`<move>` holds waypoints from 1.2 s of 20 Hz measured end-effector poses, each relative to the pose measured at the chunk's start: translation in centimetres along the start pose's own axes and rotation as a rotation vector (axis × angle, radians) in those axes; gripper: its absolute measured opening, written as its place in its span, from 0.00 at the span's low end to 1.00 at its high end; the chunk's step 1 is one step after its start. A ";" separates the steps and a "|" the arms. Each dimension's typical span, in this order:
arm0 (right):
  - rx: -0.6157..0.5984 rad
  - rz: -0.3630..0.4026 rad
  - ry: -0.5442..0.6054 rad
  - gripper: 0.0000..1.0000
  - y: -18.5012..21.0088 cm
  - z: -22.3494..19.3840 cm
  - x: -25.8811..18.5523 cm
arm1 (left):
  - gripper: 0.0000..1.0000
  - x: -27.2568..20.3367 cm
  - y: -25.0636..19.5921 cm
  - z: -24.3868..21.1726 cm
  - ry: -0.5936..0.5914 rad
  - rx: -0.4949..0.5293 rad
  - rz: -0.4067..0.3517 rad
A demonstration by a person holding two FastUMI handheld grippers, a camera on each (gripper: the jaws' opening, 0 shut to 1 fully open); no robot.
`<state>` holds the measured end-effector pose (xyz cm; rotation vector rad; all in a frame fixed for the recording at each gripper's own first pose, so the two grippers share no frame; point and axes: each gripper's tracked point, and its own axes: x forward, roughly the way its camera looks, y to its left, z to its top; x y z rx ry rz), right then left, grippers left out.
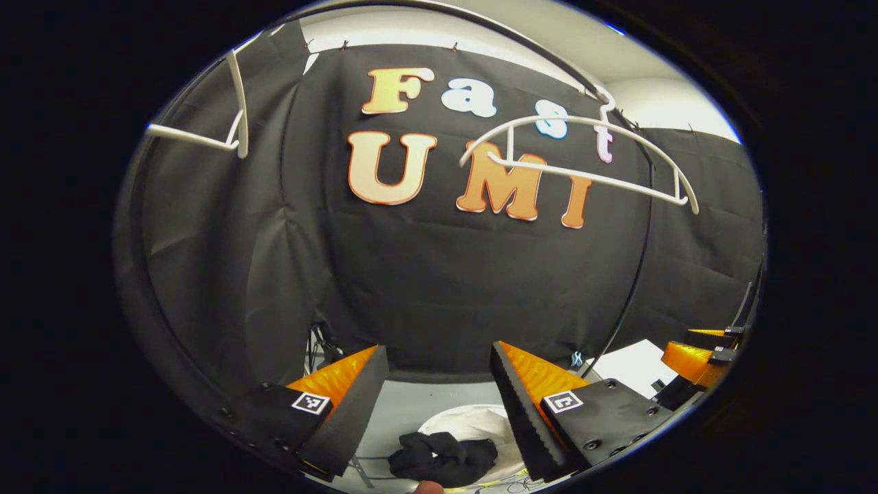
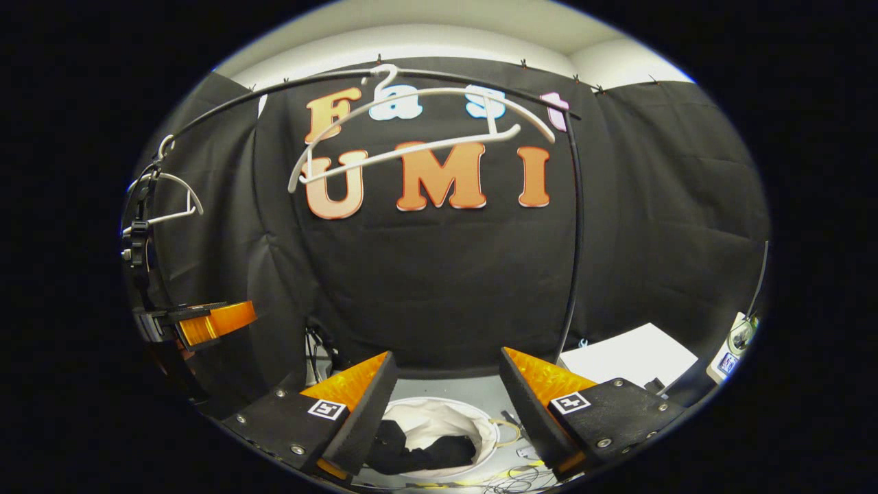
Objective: Grasp the clothes on the hanger with both hands and then place them into the laundry hamper below.
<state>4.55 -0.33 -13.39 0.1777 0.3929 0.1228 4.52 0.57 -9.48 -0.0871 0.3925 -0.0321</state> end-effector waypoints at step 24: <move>-0.050 -0.143 -0.326 1.00 -6.6 11.9 -7.5 | 0.97 -4.4 0.7 12.3 -0.386 0.037 0.006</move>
